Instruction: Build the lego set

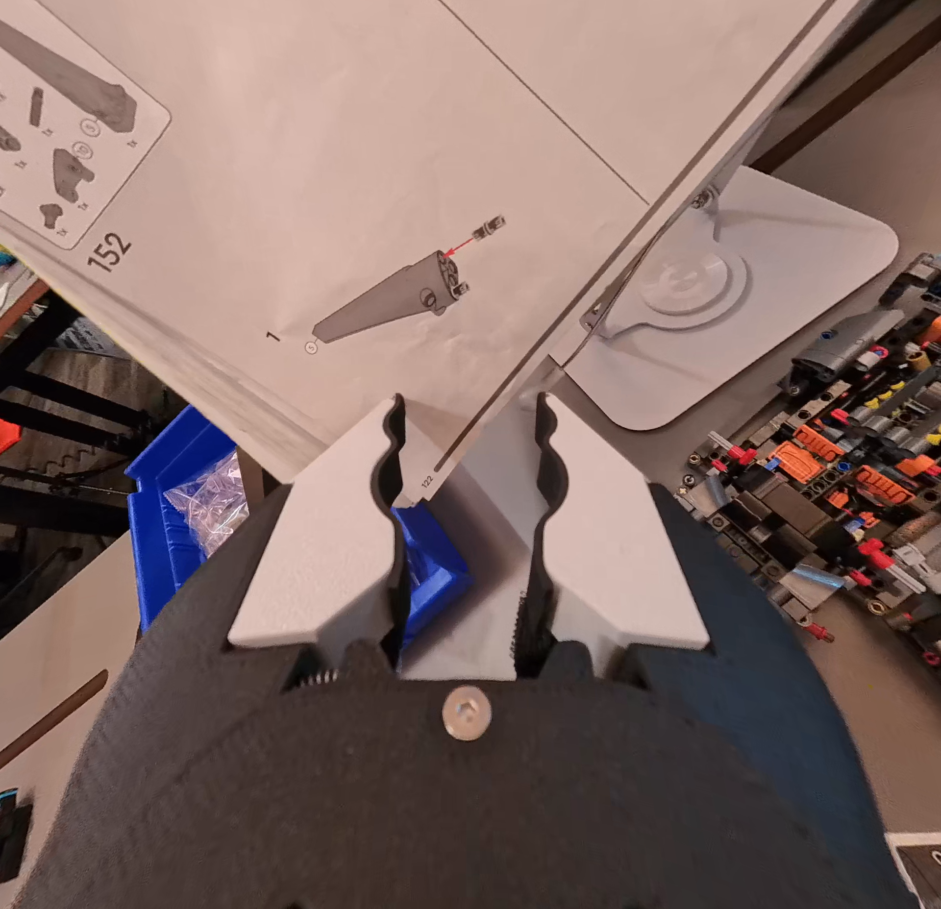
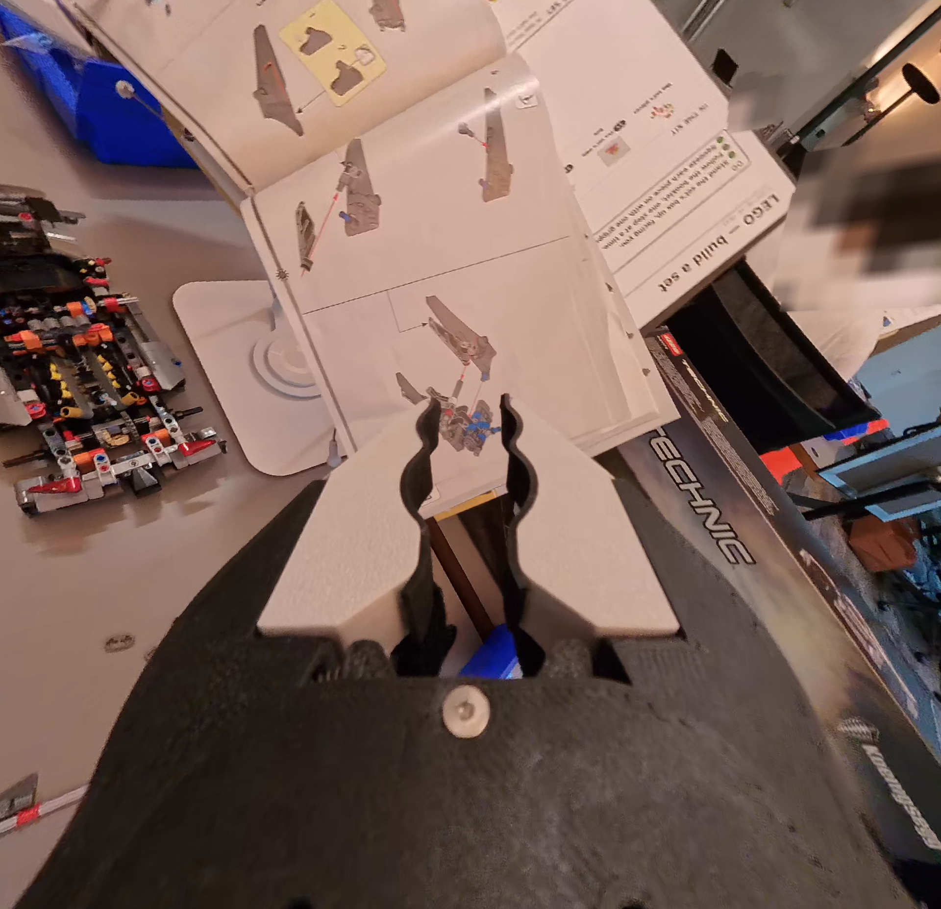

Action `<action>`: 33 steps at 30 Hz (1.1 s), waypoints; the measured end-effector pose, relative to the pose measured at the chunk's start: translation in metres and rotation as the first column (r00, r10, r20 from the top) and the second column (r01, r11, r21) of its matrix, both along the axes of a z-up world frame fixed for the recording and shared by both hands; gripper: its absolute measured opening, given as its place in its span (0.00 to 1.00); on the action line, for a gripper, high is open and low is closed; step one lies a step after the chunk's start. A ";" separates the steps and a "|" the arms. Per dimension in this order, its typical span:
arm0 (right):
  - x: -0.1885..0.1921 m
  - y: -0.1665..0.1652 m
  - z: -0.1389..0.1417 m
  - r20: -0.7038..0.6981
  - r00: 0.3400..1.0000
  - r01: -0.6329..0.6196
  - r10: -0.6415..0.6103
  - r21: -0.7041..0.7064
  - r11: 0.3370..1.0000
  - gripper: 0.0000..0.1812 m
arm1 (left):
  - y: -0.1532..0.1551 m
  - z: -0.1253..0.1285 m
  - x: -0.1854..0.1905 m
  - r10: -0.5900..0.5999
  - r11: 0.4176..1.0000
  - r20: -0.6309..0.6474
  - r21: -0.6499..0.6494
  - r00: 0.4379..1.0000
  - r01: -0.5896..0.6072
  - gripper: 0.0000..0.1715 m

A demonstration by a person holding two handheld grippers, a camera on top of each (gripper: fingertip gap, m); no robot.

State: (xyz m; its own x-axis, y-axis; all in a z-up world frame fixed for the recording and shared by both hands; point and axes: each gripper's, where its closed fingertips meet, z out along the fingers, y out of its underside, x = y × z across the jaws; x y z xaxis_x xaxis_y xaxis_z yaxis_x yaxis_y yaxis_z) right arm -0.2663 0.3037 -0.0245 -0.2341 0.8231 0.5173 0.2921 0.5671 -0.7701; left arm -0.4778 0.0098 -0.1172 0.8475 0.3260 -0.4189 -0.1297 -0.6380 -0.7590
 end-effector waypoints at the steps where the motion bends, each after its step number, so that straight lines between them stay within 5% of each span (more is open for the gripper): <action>1: 0.001 0.003 0.002 -0.010 1.000 0.010 -0.010 -0.012 1.000 0.12 | 0.001 -0.001 0.001 -0.005 1.000 0.002 -0.005 1.000 0.005 0.29; 33: 0.009 0.016 0.012 -0.044 0.998 0.046 -0.048 -0.055 0.997 0.12 | 0.009 -0.009 0.012 -0.048 0.996 -0.029 -0.077 0.998 0.046 0.26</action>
State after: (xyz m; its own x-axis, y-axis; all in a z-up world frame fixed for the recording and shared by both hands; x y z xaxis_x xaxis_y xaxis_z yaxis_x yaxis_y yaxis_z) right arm -0.2570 0.3196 -0.0129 -0.1717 0.8599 0.4807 0.2812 0.5105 -0.8126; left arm -0.4655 0.0188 -0.1257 0.8474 0.2527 -0.4670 -0.1832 -0.6863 -0.7038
